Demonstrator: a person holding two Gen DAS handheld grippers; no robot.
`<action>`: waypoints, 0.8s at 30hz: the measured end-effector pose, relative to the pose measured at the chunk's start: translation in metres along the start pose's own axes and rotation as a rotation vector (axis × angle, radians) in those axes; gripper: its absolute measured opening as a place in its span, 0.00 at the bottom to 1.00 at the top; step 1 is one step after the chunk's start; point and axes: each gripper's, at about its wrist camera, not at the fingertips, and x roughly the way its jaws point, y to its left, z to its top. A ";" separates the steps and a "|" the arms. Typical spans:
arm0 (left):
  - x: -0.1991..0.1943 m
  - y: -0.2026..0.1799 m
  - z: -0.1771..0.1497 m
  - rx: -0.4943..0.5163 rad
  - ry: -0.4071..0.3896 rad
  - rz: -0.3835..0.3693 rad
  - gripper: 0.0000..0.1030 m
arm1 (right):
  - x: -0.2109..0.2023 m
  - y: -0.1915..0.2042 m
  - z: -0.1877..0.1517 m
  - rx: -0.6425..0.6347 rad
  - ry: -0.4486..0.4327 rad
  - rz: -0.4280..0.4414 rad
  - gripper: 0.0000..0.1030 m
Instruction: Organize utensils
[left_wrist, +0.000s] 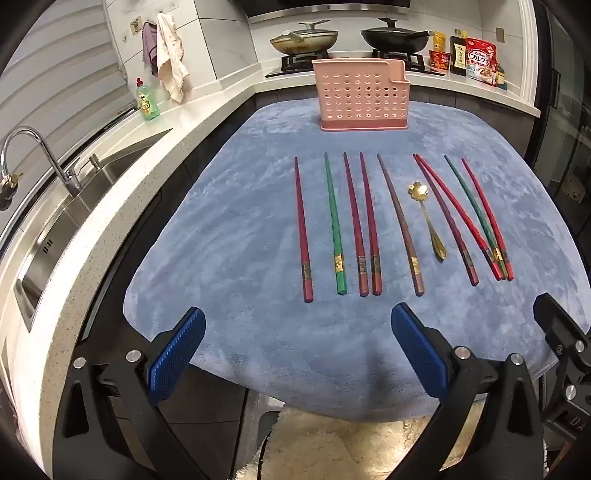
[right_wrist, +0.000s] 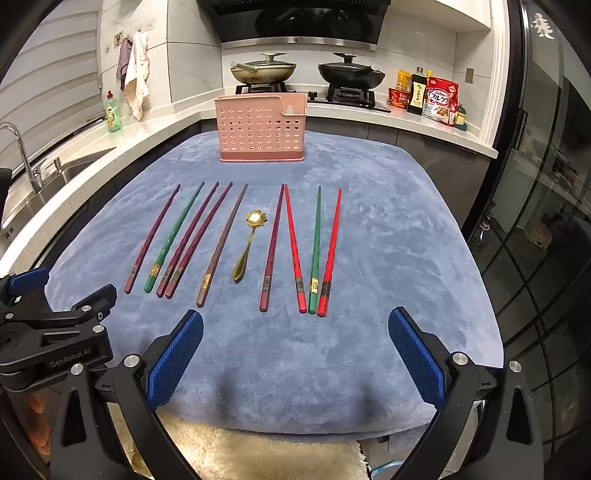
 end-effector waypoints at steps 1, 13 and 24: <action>0.000 0.000 0.000 -0.007 -0.006 -0.004 0.93 | 0.000 0.000 0.000 0.004 -0.002 0.003 0.94; -0.003 -0.007 -0.004 -0.014 0.001 0.008 0.93 | 0.000 0.002 0.000 0.002 0.004 0.006 0.94; 0.000 -0.002 -0.004 -0.012 0.008 -0.003 0.93 | 0.000 0.003 -0.001 -0.001 0.004 0.005 0.94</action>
